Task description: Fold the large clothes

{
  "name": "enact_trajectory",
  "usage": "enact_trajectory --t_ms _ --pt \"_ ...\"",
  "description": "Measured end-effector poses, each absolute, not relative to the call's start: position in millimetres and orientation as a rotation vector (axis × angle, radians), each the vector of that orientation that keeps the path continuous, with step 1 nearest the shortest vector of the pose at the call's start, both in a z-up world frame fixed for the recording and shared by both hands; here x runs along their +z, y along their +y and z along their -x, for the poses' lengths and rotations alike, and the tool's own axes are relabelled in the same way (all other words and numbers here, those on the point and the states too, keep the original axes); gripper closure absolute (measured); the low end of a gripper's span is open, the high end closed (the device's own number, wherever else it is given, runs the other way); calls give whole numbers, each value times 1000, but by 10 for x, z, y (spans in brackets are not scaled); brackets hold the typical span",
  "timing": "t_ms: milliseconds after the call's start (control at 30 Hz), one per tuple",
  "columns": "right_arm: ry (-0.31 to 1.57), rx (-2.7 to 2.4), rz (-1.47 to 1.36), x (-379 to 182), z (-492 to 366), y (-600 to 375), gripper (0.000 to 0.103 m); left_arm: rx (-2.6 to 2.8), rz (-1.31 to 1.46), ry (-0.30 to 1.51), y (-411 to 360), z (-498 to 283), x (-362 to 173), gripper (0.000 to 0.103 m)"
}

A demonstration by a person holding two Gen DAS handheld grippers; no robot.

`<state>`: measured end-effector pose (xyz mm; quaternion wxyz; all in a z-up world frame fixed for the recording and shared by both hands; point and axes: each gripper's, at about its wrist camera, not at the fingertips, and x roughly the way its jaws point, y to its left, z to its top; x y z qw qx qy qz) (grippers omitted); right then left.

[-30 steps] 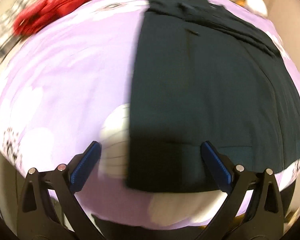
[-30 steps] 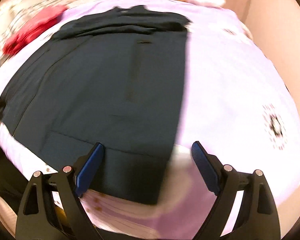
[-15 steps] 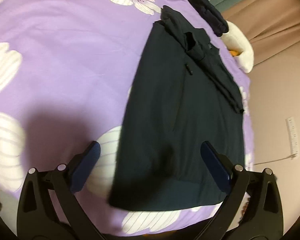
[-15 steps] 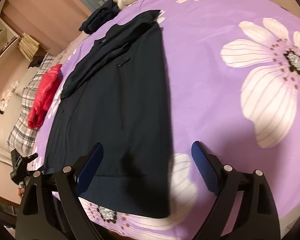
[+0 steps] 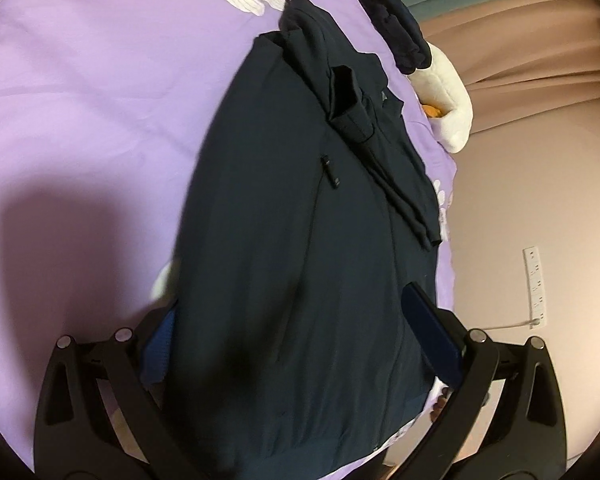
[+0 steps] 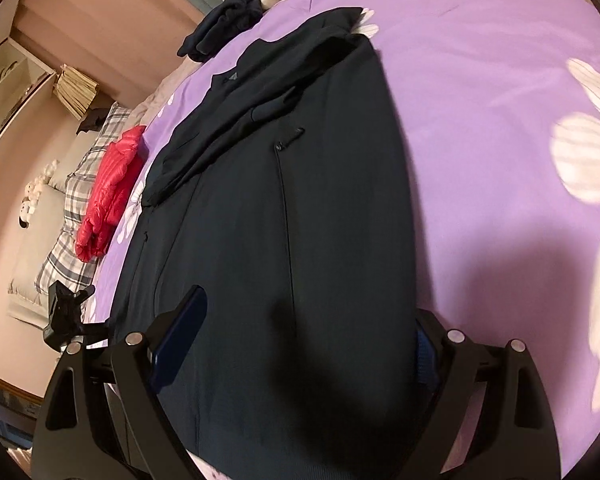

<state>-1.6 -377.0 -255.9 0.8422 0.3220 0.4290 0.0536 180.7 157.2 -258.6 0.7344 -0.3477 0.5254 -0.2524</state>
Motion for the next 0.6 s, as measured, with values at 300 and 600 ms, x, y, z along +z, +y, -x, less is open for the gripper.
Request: enact_trajectory --t_ms 300,600 --pt "931 178 -737 -2587 -33 -3788 13 -649 741 1186 1483 -1661 -2576 2" --pt "987 245 -756 -2581 468 -3774 13 -693 783 1193 1687 -1206 -2602 2"
